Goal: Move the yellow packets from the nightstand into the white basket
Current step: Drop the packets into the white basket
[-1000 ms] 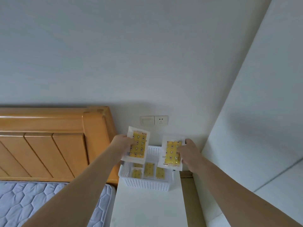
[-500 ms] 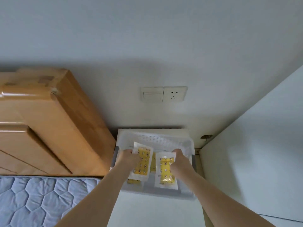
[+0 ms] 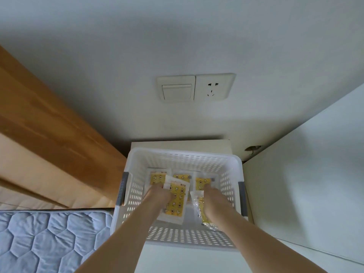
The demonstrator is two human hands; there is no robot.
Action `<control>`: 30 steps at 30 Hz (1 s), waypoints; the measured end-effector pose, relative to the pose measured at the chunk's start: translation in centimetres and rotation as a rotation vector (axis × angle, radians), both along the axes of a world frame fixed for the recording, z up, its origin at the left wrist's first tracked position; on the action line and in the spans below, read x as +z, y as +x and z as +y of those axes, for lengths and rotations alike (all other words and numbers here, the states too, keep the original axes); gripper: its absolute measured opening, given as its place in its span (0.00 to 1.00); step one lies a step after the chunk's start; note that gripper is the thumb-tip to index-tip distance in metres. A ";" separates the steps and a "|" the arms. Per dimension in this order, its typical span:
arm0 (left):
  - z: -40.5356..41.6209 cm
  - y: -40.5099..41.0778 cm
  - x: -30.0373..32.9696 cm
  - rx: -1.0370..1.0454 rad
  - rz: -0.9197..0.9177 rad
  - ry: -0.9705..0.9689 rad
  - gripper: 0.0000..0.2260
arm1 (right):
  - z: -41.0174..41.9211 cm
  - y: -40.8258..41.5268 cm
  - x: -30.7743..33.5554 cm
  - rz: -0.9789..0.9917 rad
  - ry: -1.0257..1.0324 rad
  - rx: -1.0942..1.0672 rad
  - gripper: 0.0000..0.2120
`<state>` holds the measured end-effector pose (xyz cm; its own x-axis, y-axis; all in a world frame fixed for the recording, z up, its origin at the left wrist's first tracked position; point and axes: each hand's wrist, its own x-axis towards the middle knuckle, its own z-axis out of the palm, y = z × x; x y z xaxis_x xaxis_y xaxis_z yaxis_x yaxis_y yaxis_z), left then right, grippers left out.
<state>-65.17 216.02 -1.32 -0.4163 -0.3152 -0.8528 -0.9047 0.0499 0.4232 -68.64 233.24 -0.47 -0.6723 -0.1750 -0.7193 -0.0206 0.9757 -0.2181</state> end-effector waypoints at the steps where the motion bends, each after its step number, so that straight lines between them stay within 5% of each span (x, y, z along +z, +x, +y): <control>1: 0.2 -0.1 -0.2 -0.015 -0.011 0.001 0.15 | 0.0 -0.2 -0.1 -0.006 0.043 0.032 0.28; 5: 0.8 0.2 -0.7 -0.080 -0.048 -0.022 0.11 | -0.5 -0.6 -0.5 0.013 0.250 0.211 0.25; 11: 0.9 0.8 -2.5 -0.132 -0.040 -0.050 0.06 | -1.2 -0.6 -1.0 0.227 0.652 0.795 0.18; 16: 1.0 1.1 -3.3 -0.199 -0.032 -0.143 0.07 | -0.5 -0.4 -2.1 0.312 0.756 0.977 0.22; 24: 1.6 0.9 -3.0 -0.480 -0.045 -0.394 0.04 | 0.8 -0.1 -2.1 0.380 0.706 0.939 0.30; 30: 1.0 0.5 3.8 -0.617 -0.003 -0.647 0.06 | 0.2 -0.7 4.2 0.387 0.320 0.622 0.31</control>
<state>-64.67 216.99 2.49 -0.6691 -0.4555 -0.5872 -0.6386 0.7566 0.1407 -69.32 233.45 3.76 -0.7318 -0.4244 -0.5333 -0.5984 0.7747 0.2045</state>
